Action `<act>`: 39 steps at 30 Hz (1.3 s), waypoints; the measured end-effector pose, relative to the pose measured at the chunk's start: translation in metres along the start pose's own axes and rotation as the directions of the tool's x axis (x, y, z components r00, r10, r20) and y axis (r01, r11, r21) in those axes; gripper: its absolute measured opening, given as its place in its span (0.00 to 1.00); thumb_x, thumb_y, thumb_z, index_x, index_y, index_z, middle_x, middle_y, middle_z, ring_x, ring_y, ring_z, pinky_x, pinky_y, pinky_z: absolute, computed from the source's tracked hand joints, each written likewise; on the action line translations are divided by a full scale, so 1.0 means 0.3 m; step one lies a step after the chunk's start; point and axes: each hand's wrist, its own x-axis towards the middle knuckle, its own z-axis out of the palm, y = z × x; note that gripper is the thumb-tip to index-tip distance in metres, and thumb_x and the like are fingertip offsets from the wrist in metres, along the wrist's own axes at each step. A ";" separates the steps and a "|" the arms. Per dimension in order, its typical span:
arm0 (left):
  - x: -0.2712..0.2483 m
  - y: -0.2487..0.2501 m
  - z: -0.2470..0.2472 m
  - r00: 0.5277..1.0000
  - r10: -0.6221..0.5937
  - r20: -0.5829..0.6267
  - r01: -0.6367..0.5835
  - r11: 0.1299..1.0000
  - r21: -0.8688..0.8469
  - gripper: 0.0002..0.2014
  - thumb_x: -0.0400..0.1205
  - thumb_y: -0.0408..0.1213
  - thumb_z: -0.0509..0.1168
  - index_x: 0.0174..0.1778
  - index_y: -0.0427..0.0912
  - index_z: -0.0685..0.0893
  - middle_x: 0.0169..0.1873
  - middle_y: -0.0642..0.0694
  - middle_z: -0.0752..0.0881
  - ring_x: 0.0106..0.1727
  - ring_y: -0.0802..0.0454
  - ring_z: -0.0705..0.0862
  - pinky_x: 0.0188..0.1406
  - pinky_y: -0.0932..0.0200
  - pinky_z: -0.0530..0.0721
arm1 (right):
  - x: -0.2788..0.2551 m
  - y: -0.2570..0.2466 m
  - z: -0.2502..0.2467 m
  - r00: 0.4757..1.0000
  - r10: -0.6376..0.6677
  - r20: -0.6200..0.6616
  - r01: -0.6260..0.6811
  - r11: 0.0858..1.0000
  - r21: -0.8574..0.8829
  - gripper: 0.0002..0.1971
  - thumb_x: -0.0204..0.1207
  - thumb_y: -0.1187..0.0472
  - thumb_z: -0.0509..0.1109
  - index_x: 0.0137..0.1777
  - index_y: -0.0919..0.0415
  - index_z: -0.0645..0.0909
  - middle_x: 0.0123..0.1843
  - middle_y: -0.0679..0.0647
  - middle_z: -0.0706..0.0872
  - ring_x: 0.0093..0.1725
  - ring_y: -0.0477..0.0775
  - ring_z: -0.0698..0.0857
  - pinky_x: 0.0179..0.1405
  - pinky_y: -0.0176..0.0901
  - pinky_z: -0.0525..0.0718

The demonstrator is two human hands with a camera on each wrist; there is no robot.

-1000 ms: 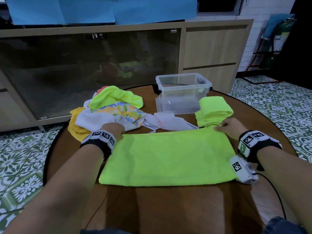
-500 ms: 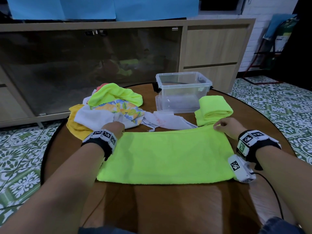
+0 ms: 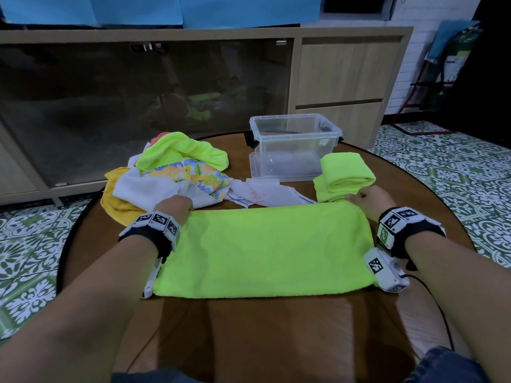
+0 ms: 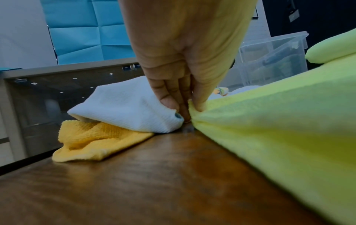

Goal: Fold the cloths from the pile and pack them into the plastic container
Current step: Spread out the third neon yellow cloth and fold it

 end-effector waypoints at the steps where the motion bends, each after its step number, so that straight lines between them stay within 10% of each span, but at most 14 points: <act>1: -0.003 -0.003 0.002 1.000 0.001 -0.006 -0.001 1.000 0.012 0.18 0.87 0.32 0.53 0.74 0.39 0.73 0.68 0.38 0.76 0.66 0.43 0.78 0.63 0.56 0.76 | 0.000 0.003 0.001 1.000 -0.005 0.002 0.005 1.000 0.011 0.25 0.81 0.52 0.65 0.26 0.60 0.59 0.25 0.54 0.60 0.25 0.53 0.61 0.26 0.44 0.54; 5: -0.005 -0.012 0.010 1.000 0.004 0.000 -0.004 0.999 0.045 0.18 0.87 0.32 0.53 0.74 0.40 0.72 0.67 0.39 0.77 0.66 0.43 0.79 0.63 0.56 0.77 | -0.006 0.020 -0.002 0.991 -0.006 0.136 -0.016 0.987 0.157 0.24 0.80 0.51 0.67 0.44 0.78 0.78 0.36 0.70 0.76 0.36 0.63 0.78 0.36 0.48 0.73; 8: 0.006 -0.014 0.016 1.000 0.007 0.009 -0.008 0.998 0.057 0.18 0.87 0.32 0.53 0.74 0.39 0.72 0.67 0.39 0.77 0.66 0.43 0.79 0.62 0.56 0.77 | -0.012 0.029 -0.013 0.979 -0.017 0.204 -0.018 0.986 0.168 0.17 0.78 0.54 0.70 0.58 0.69 0.81 0.50 0.65 0.81 0.49 0.61 0.81 0.45 0.47 0.79; 14: 0.000 -0.025 0.013 1.000 -0.003 0.003 0.002 0.996 0.085 0.17 0.85 0.32 0.56 0.70 0.41 0.77 0.63 0.41 0.80 0.62 0.43 0.81 0.60 0.54 0.81 | -0.016 0.042 -0.031 0.981 -0.056 0.186 0.000 0.957 0.291 0.10 0.75 0.64 0.73 0.36 0.61 0.76 0.28 0.53 0.72 0.27 0.49 0.69 0.27 0.37 0.66; 19: -0.041 -0.032 -0.026 1.000 -0.008 -0.006 0.009 0.997 0.080 0.16 0.84 0.31 0.57 0.67 0.37 0.79 0.58 0.41 0.83 0.58 0.44 0.83 0.57 0.54 0.81 | -0.046 0.022 -0.062 0.961 -0.105 0.256 -0.014 0.906 0.422 0.12 0.74 0.68 0.72 0.32 0.61 0.74 0.26 0.53 0.72 0.20 0.45 0.71 0.18 0.30 0.68; 23: -0.078 -0.016 -0.082 0.999 -0.039 0.001 0.039 0.998 0.050 0.09 0.84 0.27 0.55 0.58 0.33 0.77 0.50 0.36 0.83 0.56 0.40 0.82 0.55 0.53 0.78 | -0.072 -0.003 -0.105 0.991 -0.113 0.076 0.057 0.854 0.517 0.10 0.72 0.69 0.74 0.34 0.60 0.77 0.29 0.53 0.74 0.22 0.45 0.72 0.16 0.24 0.69; 27: -0.104 -0.006 -0.113 0.995 -0.095 0.031 0.094 0.995 0.023 0.16 0.85 0.25 0.53 0.69 0.26 0.72 0.70 0.29 0.74 0.72 0.39 0.75 0.70 0.51 0.72 | -0.111 -0.009 -0.119 0.975 -0.189 0.121 0.154 0.955 0.255 0.03 0.75 0.64 0.73 0.45 0.64 0.83 0.38 0.50 0.80 0.28 0.36 0.78 0.25 0.25 0.72; 30: -0.117 -0.002 -0.117 0.997 -0.071 -0.017 0.072 0.997 0.028 0.16 0.84 0.27 0.56 0.68 0.30 0.74 0.62 0.32 0.80 0.68 0.38 0.78 0.63 0.50 0.77 | -0.107 -0.002 -0.096 0.967 -0.175 0.183 0.184 0.982 -0.035 0.14 0.78 0.60 0.70 0.59 0.68 0.83 0.53 0.58 0.83 0.52 0.54 0.81 0.48 0.39 0.75; 35: -0.105 -0.022 -0.076 1.000 -0.012 -0.002 0.012 0.992 0.129 0.05 0.84 0.29 0.56 0.51 0.38 0.76 0.57 0.40 0.83 0.61 0.43 0.82 0.58 0.55 0.79 | -0.074 -0.051 -0.055 0.984 -0.137 0.114 0.153 0.977 -0.149 0.13 0.80 0.63 0.65 0.62 0.65 0.81 0.54 0.61 0.84 0.51 0.59 0.81 0.44 0.42 0.76; 39: -0.063 -0.031 -0.033 0.998 0.048 -0.052 -0.038 0.985 0.167 0.14 0.84 0.31 0.56 0.63 0.40 0.80 0.56 0.45 0.83 0.58 0.46 0.83 0.55 0.55 0.82 | -0.033 -0.081 -0.006 0.982 -0.141 0.129 0.168 0.959 -0.230 0.12 0.81 0.63 0.63 0.62 0.63 0.81 0.54 0.61 0.84 0.51 0.59 0.81 0.41 0.40 0.73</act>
